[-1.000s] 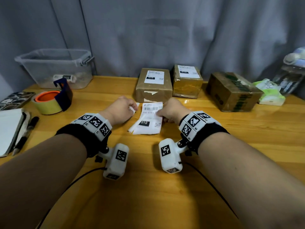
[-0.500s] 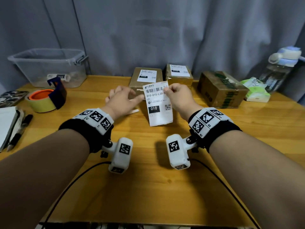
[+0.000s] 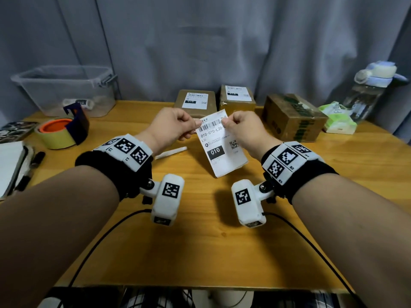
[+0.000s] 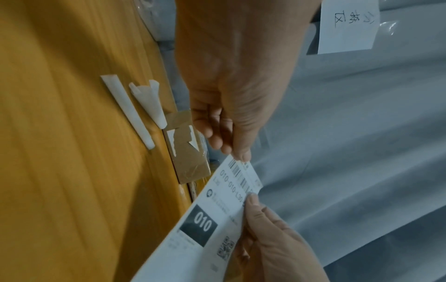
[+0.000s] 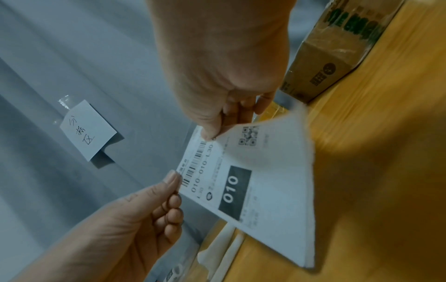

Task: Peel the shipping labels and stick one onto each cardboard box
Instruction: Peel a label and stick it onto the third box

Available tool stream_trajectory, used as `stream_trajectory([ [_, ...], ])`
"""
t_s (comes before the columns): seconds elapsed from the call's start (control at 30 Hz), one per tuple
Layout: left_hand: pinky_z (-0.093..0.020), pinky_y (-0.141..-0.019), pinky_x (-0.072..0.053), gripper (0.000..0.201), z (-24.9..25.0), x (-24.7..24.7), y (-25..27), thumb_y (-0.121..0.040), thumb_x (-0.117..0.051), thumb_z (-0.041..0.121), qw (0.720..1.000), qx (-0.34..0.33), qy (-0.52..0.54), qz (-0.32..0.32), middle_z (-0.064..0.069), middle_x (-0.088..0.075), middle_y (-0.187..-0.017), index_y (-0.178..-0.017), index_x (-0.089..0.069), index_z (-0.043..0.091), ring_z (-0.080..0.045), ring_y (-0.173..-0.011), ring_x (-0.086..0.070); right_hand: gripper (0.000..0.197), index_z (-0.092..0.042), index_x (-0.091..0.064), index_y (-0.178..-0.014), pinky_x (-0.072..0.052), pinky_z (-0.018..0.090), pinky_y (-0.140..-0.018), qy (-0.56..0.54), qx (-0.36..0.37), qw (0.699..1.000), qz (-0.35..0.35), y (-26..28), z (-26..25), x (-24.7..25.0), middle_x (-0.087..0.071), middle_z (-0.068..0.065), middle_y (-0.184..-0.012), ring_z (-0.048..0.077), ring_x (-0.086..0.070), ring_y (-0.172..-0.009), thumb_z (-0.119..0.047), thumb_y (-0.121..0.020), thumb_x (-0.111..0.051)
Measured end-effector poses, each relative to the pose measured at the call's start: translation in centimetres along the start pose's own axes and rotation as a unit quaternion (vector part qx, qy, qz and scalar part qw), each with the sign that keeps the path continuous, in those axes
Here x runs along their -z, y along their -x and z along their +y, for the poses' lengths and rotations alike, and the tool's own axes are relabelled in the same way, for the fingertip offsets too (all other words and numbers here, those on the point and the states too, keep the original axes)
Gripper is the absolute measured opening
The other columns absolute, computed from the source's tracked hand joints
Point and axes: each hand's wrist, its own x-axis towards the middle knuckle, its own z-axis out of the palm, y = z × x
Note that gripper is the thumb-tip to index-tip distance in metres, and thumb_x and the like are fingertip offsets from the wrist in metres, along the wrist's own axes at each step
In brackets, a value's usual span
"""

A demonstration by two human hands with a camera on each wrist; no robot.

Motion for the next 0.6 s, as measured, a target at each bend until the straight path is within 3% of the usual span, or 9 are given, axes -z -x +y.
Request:
stream_trajectory([
  [0.1,-0.01,-0.048,-0.048,0.015,0.0,-0.2,0.0,-0.089,-0.06,0.012,0.999,0.014,0.05,-0.015,-0.004,-0.062,-0.066,-0.074,-0.06,0.01,0.0,-0.045,-0.057,0.018,-0.014,-0.062,-0.099,-0.051,0.046,-0.089,0.047,0.001,0.998,0.039,-0.2,0.2,-0.1,-0.066,0.0,-0.1,0.023,-0.063,-0.098,-0.03,-0.092,-0.058],
  [0.17,-0.011,-0.051,-0.05,0.015,0.0,-0.3,0.0,-0.091,-0.057,0.01,0.996,0.019,0.088,-0.02,0.0,-0.065,-0.062,-0.076,-0.061,0.008,-0.001,-0.048,-0.059,0.027,-0.023,-0.055,-0.108,-0.042,0.044,-0.099,0.112,0.028,0.987,0.109,-0.2,0.1,-0.1,-0.057,-0.002,-0.113,0.02,-0.053,-0.11,-0.031,-0.085,-0.066],
  [0.23,-0.011,-0.052,-0.051,0.015,0.1,-0.5,0.0,-0.092,-0.055,0.01,0.992,0.026,0.124,-0.026,0.003,-0.068,-0.058,-0.078,-0.062,0.008,-0.002,-0.051,-0.061,0.029,-0.02,-0.058,-0.108,-0.042,0.038,-0.098,0.098,0.101,0.98,0.141,-0.1,-0.2,-0.1,-0.056,0.002,-0.114,0.018,-0.052,-0.108,-0.026,-0.082,-0.069],
  [0.33,-0.012,-0.056,-0.052,0.017,0.3,-0.9,0.4,-0.093,-0.053,0.008,0.985,0.02,0.161,-0.051,0.003,-0.069,-0.062,-0.079,-0.063,0.009,-0.002,-0.055,-0.062,0.021,-0.007,-0.067,-0.102,-0.05,0.024,-0.083,-0.012,0.158,0.986,0.051,0.5,-0.5,-0.6,-0.065,0.004,-0.097,0.012,-0.06,-0.088,-0.014,-0.082,-0.071],
  [0.4,-0.012,-0.059,-0.052,0.017,0.5,-1.2,0.6,-0.093,-0.051,0.008,0.984,0.005,0.161,-0.069,-0.001,-0.066,-0.069,-0.08,-0.062,0.009,-0.002,-0.057,-0.062,0.023,-0.001,-0.068,-0.105,-0.051,0.016,-0.08,-0.065,0.165,0.984,0.005,1.1,-0.5,-0.8,-0.068,0.007,-0.096,0.009,-0.062,-0.085,-0.007,-0.083,-0.071],
  [0.53,-0.011,-0.06,-0.049,0.015,0.6,-1.6,1.0,-0.092,-0.054,0.01,0.987,-0.016,0.146,-0.059,-0.002,-0.062,-0.075,-0.079,-0.06,0.013,-0.002,-0.063,-0.058,0.02,0.003,-0.067,-0.104,-0.055,0.018,-0.07,-0.166,0.132,0.977,-0.03,1.4,-0.4,-0.8,-0.069,0.007,-0.088,0.005,-0.066,-0.075,0.0,-0.085,-0.066],
  [0.6,-0.011,-0.059,-0.048,0.013,0.7,-1.7,1.1,-0.09,-0.057,0.01,0.988,-0.025,0.148,-0.045,-0.002,-0.062,-0.076,-0.079,-0.061,0.013,-0.001,-0.061,-0.06,0.014,-0.002,-0.067,-0.1,-0.057,0.022,-0.068,-0.206,0.108,0.971,-0.049,1.3,-0.3,-0.8,-0.068,0.007,-0.087,0.01,-0.069,-0.076,0.0,-0.086,-0.064],
])
